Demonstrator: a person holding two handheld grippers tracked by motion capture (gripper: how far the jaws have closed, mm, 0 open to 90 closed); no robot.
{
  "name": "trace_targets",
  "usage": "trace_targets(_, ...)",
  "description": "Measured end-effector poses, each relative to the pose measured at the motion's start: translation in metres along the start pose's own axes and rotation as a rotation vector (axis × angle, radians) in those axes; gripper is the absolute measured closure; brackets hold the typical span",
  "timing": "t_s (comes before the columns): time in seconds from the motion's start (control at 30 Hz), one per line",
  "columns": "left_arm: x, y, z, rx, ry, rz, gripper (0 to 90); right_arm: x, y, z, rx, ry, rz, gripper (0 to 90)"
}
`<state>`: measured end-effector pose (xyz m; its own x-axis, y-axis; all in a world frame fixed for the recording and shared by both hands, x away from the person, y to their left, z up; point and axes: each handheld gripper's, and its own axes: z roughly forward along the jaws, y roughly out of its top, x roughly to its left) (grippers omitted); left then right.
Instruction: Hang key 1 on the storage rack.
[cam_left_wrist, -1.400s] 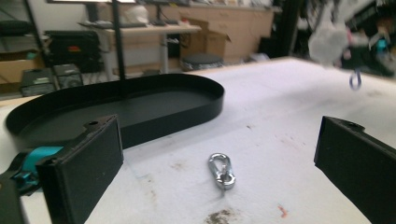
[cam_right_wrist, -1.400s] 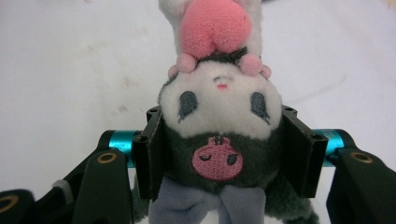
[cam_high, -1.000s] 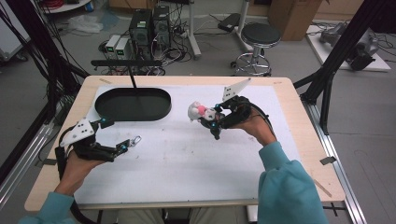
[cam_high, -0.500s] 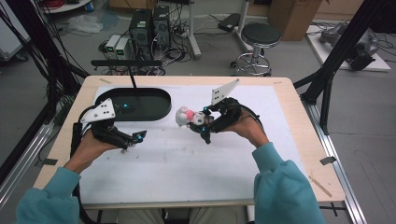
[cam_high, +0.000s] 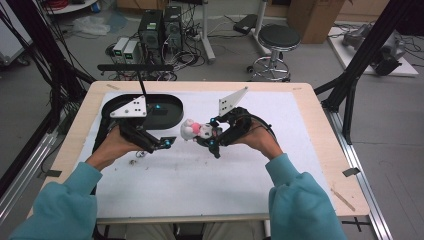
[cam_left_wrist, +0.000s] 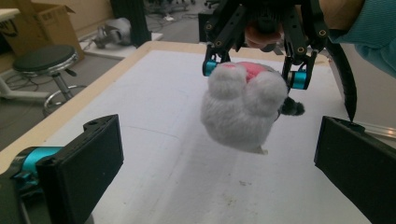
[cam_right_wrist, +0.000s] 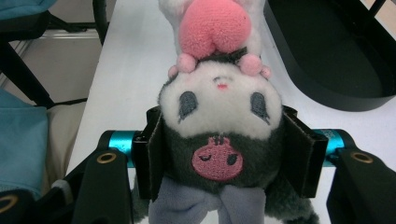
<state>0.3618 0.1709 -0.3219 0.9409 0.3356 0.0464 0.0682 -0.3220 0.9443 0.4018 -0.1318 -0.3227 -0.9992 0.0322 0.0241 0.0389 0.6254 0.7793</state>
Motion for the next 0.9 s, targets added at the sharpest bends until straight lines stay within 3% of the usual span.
trace_targets(0.23, -0.003, 0.008, 0.018, 0.028, -0.041, 0.016, 1.7, 0.000, 0.003, -0.001, -0.021, 0.001, 0.000, 41.0)
trace_targets(0.63, -0.005, 0.008, 0.033, 0.092, -0.083, 0.019, 2.0, 0.002, 0.004, 0.002, -0.014, 0.014, -0.019, 40.9)
trace_targets(0.73, -0.006, 0.010, 0.034, 0.105, -0.107, 0.035, 10.5, 0.003, 0.004, 0.003, -0.011, 0.020, -0.021, 40.9)
trace_targets(0.87, -0.007, 0.010, 0.037, 0.118, -0.135, 0.030, 14.6, 0.003, 0.005, 0.004, -0.015, 0.022, -0.026, 40.9)
trace_targets(0.9, -0.006, 0.010, 0.038, 0.115, -0.138, 0.032, 21.8, 0.003, 0.005, 0.004, -0.009, 0.025, -0.027, 40.9)
